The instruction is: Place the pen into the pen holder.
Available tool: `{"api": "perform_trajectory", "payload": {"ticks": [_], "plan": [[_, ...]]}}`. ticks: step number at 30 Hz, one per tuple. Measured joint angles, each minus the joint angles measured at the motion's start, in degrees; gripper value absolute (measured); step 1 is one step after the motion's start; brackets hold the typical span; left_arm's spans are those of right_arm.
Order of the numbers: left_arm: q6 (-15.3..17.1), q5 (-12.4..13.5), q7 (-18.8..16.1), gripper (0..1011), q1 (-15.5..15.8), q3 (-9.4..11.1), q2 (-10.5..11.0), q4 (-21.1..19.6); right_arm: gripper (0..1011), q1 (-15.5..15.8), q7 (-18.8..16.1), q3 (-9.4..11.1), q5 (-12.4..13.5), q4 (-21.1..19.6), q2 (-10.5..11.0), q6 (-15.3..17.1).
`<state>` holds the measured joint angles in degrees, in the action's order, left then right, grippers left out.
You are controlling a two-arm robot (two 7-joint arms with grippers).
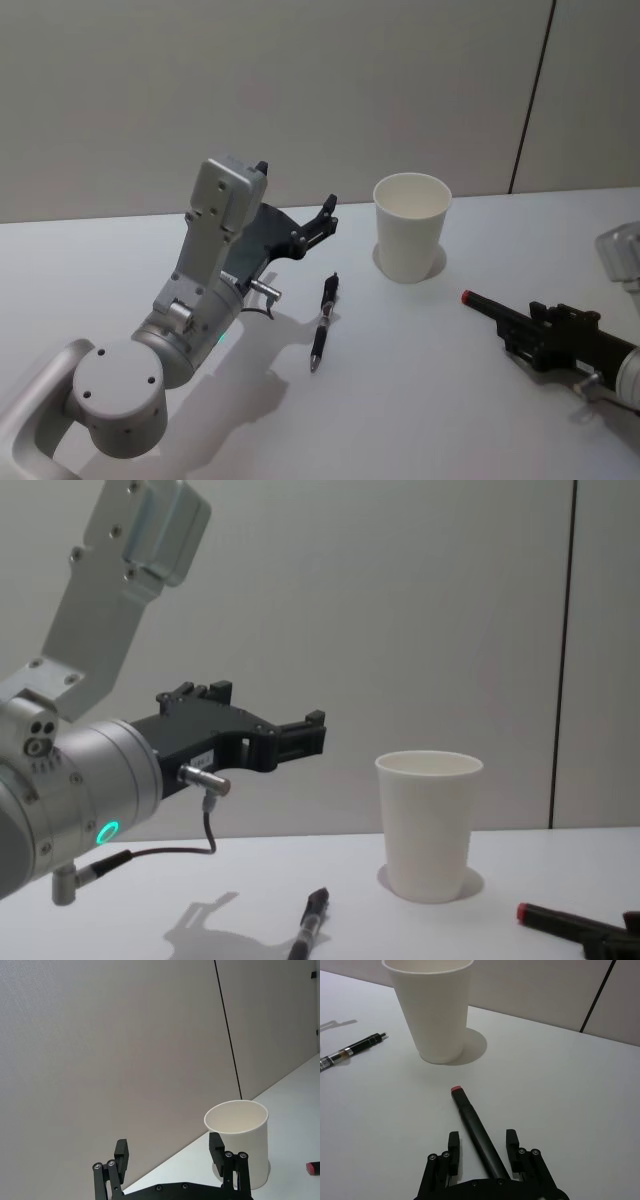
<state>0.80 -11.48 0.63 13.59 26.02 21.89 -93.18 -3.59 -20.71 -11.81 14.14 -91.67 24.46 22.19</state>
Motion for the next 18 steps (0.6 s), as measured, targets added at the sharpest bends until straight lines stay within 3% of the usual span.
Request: {"api": "perform_trajectory", "payload": {"ticks": [18], "plan": [[0.0,0.0,0.0,1001,0.0,0.0,0.0,0.0,441,0.0,-0.1,0.0,0.1,0.0,0.0,-0.1]]}}
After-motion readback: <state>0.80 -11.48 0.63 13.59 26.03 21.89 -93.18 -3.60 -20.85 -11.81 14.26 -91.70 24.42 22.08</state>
